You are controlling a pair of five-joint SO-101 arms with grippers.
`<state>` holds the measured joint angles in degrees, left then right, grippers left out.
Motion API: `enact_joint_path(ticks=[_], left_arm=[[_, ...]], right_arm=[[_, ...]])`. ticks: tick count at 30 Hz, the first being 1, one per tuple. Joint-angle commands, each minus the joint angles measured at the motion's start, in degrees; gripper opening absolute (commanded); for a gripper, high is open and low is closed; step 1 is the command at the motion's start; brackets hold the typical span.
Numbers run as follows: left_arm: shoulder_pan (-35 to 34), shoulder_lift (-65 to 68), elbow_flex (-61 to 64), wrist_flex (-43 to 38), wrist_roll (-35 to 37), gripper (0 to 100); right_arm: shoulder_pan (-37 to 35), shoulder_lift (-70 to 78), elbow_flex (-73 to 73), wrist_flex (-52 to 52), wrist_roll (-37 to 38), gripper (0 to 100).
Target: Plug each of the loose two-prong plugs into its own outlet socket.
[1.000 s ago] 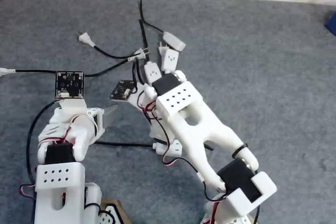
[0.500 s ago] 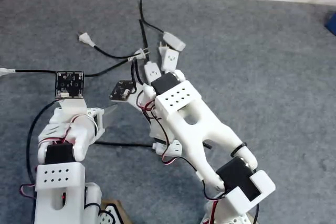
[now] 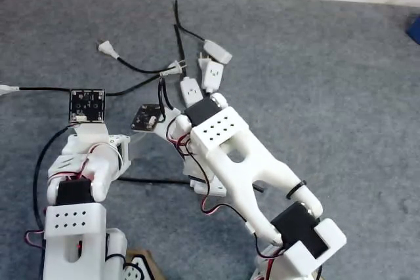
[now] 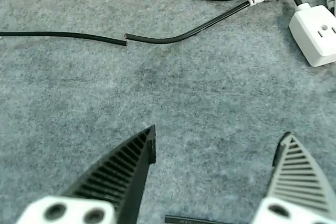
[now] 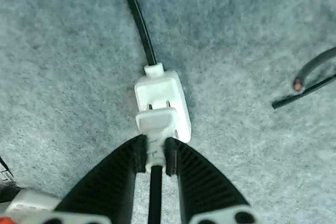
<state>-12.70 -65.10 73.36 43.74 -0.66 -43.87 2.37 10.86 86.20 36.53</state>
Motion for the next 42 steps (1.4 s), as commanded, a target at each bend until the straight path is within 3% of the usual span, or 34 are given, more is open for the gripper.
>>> enact_joint_path(ticks=[1, 19, 26, 35, 42], left_arm=[[-0.40, -0.48, -0.22, -1.14, -0.53, 36], [-0.40, -0.48, -0.22, -1.14, -0.53, 36], [-0.40, -0.48, -0.22, -1.14, -0.53, 36], [-0.40, -0.48, -0.22, -1.14, -0.53, 36], [-0.31, -0.48, -0.66, -1.05, -1.49, 36]], right_arm=[[-1.63, 0.66, 0.66, -1.19, -0.88, 0.6], [-4.26, 0.75, 10.86, -8.40, -0.88, 0.6], [0.22, 0.57, 12.79, -9.19, -0.70, 0.6], [2.68, 0.22, 26.59, -22.11, -1.05, 0.6], [4.09, -0.04, 26.42, -20.00, -5.36, 0.6]])
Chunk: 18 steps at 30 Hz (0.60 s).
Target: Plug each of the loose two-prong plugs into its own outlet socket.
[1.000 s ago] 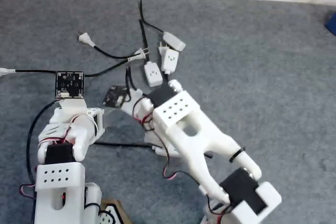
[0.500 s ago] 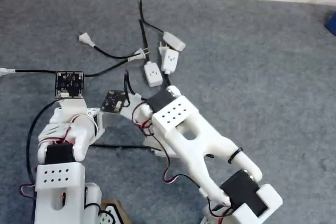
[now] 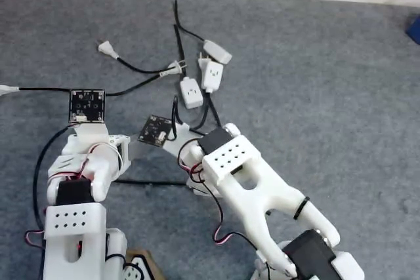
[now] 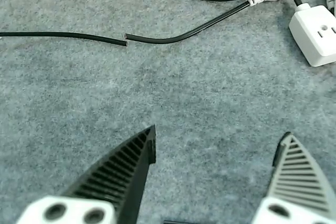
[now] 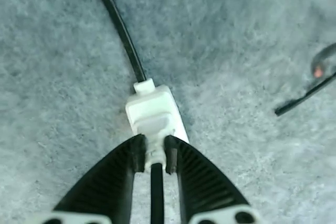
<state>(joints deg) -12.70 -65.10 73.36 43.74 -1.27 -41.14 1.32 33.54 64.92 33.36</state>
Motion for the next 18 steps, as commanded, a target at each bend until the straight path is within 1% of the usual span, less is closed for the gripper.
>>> enact_joint_path(ticks=[1, 2, 4, 7, 9, 11, 12, 14, 16, 18], left_arm=[[-0.04, -0.48, -0.66, -0.97, -0.88, 36], [0.40, -0.48, -0.75, -0.97, -0.97, 36], [1.54, -0.48, -0.84, -0.88, -0.97, 36], [3.21, -0.48, -1.27, -0.44, -2.46, 36], [4.44, -0.40, -2.95, 2.73, -2.99, 36], [6.64, -0.40, -5.32, 6.68, -3.08, 36], [8.04, -0.40, -6.46, 8.88, -3.34, 36], [11.21, -0.40, -8.22, 12.40, -5.27, 36], [14.90, -0.40, -9.10, 15.65, -6.95, 36], [19.65, -0.40, -9.45, 18.73, -10.37, 36]], right_arm=[[0.92, 0.84, 2.15, 2.77, -2.64, 0.8], [0.66, 0.31, -0.13, 4.97, -2.81, 1.5], [0.48, -1.63, -4.97, 9.63, -6.07, 5.6], [0.40, -5.05, -15.34, 19.56, -9.05, 17.0], [0.40, -6.02, -23.60, 28.18, -9.05, 25.2], [0.92, -6.02, -31.96, 34.59, -9.23, 31.5], [1.80, -6.11, -35.74, 36.35, -10.02, 33.7], [3.74, -6.81, -40.48, 36.18, -12.66, 35.1], [5.32, -7.08, -41.63, 36.18, -13.36, 35.1], [7.60, -7.16, -41.63, 36.18, -13.71, 35.1]])
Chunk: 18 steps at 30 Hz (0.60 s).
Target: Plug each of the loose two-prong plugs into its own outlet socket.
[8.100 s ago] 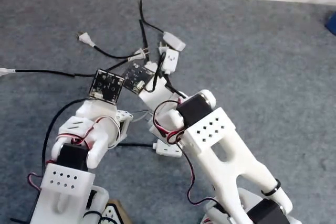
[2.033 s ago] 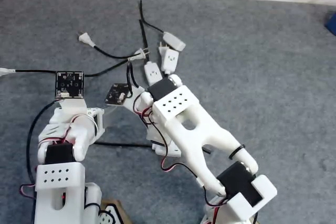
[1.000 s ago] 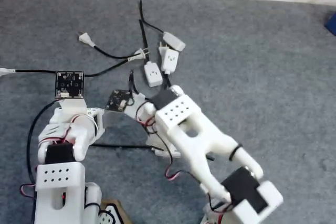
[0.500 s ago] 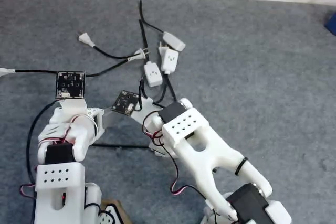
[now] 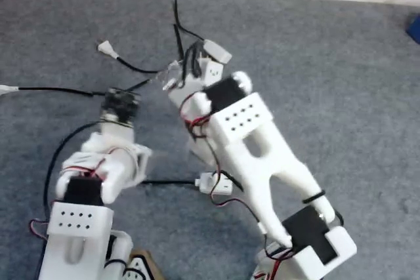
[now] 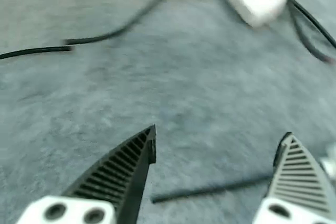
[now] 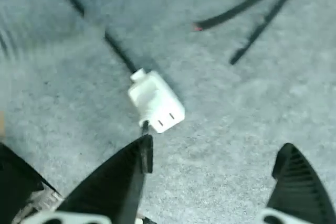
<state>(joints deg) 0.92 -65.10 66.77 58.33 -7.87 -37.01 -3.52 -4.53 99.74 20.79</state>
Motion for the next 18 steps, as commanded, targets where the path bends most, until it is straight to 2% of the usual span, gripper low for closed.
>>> enact_joint_path(ticks=[1, 5, 10, 13, 18], left_arm=[[8.48, -0.40, -3.03, 5.98, -5.27, 36], [17.63, -0.40, -3.56, 10.99, -11.52, 36], [25.01, -0.40, -3.03, 11.96, -23.56, 36], [27.03, -0.40, -2.42, 11.52, -29.27, 36], [27.74, -0.31, -1.63, 8.44, -35.96, 36]], right_arm=[[5.58, -2.24, -3.65, 1.27, -2.29, 35.1], [17.80, -2.24, -3.65, 0.75, -5.80, 35.1], [32.31, -2.86, 1.45, -4.88, -5.45, 35.1], [36.70, -2.95, 8.22, -9.80, -5.36, 35.1], [37.41, -2.95, 21.85, -20.88, -5.36, 35.1]])
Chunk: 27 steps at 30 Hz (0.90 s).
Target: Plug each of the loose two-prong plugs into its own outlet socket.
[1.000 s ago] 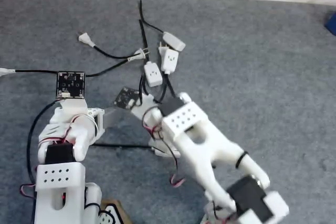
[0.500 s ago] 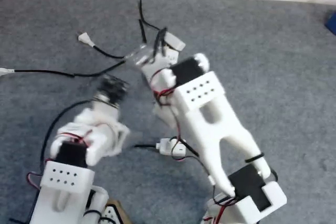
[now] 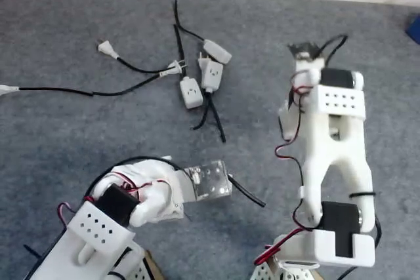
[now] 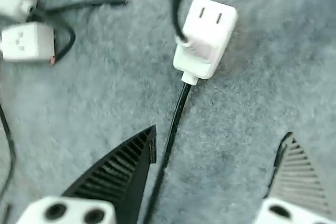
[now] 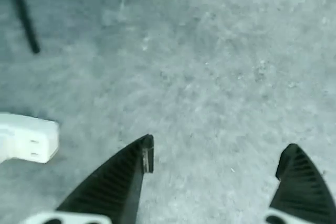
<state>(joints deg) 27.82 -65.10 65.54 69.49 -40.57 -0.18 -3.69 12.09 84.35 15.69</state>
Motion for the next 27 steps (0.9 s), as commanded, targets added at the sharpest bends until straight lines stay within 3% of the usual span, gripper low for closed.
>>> enact_joint_path(ticks=[1, 7, 13, 18, 27], left_arm=[[0.84, -0.31, 0.40, -4.57, -3.87, 36], [3.74, 3.38, 3.12, -15.56, -2.55, 36], [5.76, 20.44, 1.80, -29.80, -0.26, 36], [5.32, 34.51, -3.91, -31.74, -0.44, 36], [4.70, 46.29, -10.24, -34.20, -0.53, 33]], right_arm=[[0.57, -2.77, 7.25, -7.25, -0.53, 35.1], [0.48, -2.86, 10.59, -9.98, -0.70, 35.1], [0.57, -2.86, 10.86, -9.98, -0.70, 35.1], [0.57, -2.86, 10.95, -9.89, -0.62, 35.1], [0.48, -2.86, 11.03, -9.89, -0.35, 35.1]])
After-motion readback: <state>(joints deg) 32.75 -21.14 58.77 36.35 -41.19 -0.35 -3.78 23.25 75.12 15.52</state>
